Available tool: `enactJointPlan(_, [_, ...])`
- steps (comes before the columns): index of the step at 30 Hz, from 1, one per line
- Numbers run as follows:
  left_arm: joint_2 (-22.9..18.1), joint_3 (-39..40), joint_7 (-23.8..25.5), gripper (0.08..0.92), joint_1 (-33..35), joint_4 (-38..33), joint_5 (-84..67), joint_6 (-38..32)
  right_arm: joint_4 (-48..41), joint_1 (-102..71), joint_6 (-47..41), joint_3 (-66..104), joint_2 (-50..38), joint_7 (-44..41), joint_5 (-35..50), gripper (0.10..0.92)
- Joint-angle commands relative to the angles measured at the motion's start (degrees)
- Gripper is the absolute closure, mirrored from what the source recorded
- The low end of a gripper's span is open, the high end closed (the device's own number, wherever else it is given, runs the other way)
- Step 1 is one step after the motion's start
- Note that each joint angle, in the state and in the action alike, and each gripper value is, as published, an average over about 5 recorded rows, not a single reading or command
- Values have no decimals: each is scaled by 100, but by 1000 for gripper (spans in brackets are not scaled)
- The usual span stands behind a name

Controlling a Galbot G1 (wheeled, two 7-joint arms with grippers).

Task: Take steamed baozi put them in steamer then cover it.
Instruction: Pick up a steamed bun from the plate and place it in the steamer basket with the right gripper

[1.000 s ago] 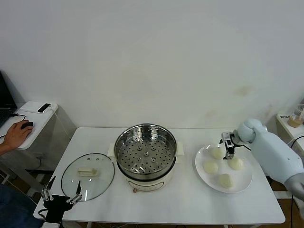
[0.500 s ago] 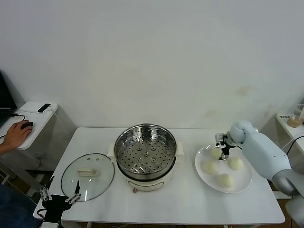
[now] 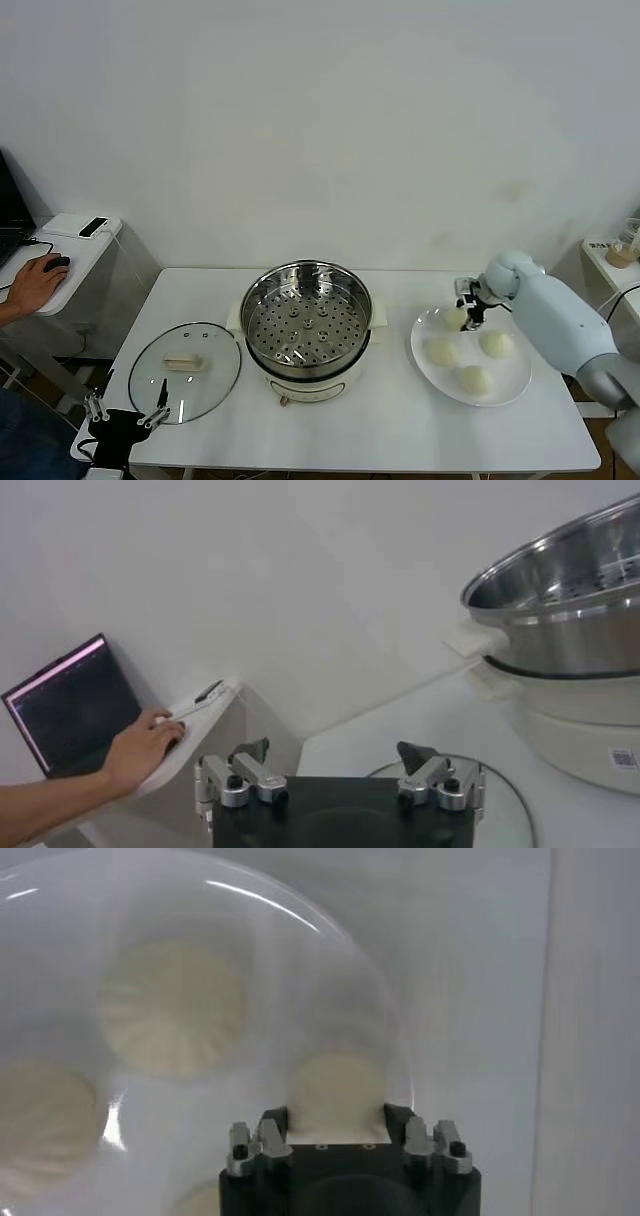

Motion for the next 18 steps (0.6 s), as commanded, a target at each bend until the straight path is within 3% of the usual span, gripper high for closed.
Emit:
enactJointPlan(1, [6, 11, -2, 177, -8, -7, 1, 3, 635, 246, -9, -271, -434, -86, 449, 423])
enactJointPlan(10, [86, 22, 10, 177, -28, 61, -91, 17, 1443, 1443, 51, -1095, -881, -191, 1609, 421])
enactJointPlan(18, [157, -2, 18, 177, -25, 74, -171, 22, 2154, 2567, 15, -2153, -575, -180, 2657, 414])
